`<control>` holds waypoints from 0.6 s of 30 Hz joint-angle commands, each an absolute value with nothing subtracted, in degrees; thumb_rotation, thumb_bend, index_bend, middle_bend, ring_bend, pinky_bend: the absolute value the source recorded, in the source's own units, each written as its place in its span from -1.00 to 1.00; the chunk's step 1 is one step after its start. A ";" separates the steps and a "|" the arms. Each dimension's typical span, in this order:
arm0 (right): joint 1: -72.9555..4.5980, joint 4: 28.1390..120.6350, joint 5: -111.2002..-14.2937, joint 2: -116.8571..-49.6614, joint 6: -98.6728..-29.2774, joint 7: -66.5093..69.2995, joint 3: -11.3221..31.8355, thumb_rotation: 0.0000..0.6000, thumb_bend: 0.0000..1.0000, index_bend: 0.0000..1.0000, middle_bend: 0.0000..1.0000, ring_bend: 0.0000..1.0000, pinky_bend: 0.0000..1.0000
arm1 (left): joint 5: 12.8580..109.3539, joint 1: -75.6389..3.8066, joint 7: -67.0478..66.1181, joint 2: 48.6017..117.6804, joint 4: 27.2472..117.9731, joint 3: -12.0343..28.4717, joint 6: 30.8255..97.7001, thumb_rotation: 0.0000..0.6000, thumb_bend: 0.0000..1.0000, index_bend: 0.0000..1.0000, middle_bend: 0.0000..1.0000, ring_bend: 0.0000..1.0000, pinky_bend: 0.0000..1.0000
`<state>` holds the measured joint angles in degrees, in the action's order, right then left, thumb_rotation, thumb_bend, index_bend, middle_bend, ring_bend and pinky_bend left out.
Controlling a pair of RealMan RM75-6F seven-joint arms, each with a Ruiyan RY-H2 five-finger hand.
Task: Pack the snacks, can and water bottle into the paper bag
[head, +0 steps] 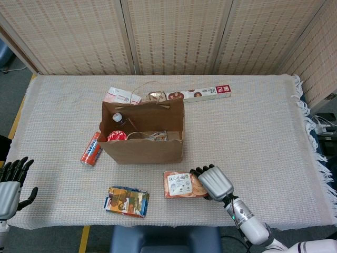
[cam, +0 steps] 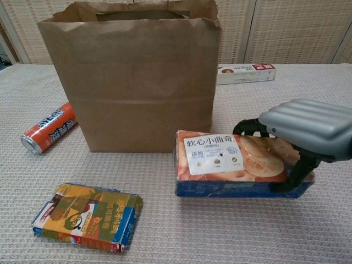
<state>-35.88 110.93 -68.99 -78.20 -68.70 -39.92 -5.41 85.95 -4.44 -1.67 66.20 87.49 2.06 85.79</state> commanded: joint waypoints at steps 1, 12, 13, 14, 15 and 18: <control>-33.25 114.91 -74.16 -71.84 -72.30 -33.09 -4.79 1.00 -0.46 0.24 0.06 0.19 0.40 | 85.95 -4.43 -1.82 66.23 87.51 2.07 85.84 1.00 -0.22 -0.87 -1.00 -1.00 -1.00; -32.47 121.14 -77.92 -61.21 -79.72 -24.76 6.75 1.00 -0.46 0.23 0.06 0.19 0.39 | 85.83 -4.44 -2.39 66.43 87.58 2.17 85.91 1.00 -0.21 -0.87 -1.00 -1.00 -1.00; -32.88 121.48 -77.47 -60.95 -80.06 -25.68 8.05 1.00 -0.46 0.23 0.06 0.19 0.39 | 85.83 -4.45 -2.38 66.42 87.58 2.18 85.90 1.00 -0.21 -0.87 -1.00 -1.00 -1.00; -33.39 121.79 -76.77 -60.81 -80.34 -27.01 9.41 1.00 -0.46 0.23 0.06 0.19 0.38 | 85.84 -4.45 -2.36 66.41 87.58 2.17 85.89 1.00 -0.21 -0.87 -1.00 -1.00 -1.00; -34.31 121.98 -75.80 -60.87 -80.59 -29.38 11.22 1.00 -0.46 0.23 0.06 0.19 0.38 | 85.85 -4.46 -2.33 66.39 87.58 2.17 85.87 1.00 -0.21 -0.87 -1.00 -1.00 -1.00; -37.40 121.96 -73.17 -62.00 -80.38 -37.23 15.06 1.00 -0.46 0.23 0.06 0.19 0.37 | 85.91 -4.48 -2.18 66.34 87.54 2.14 85.84 1.00 -0.21 -0.87 -1.00 -1.00 -1.00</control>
<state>-34.35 121.25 -75.88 -61.57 -79.85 -30.23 11.10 85.91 -4.48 -2.17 66.35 87.55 2.14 85.84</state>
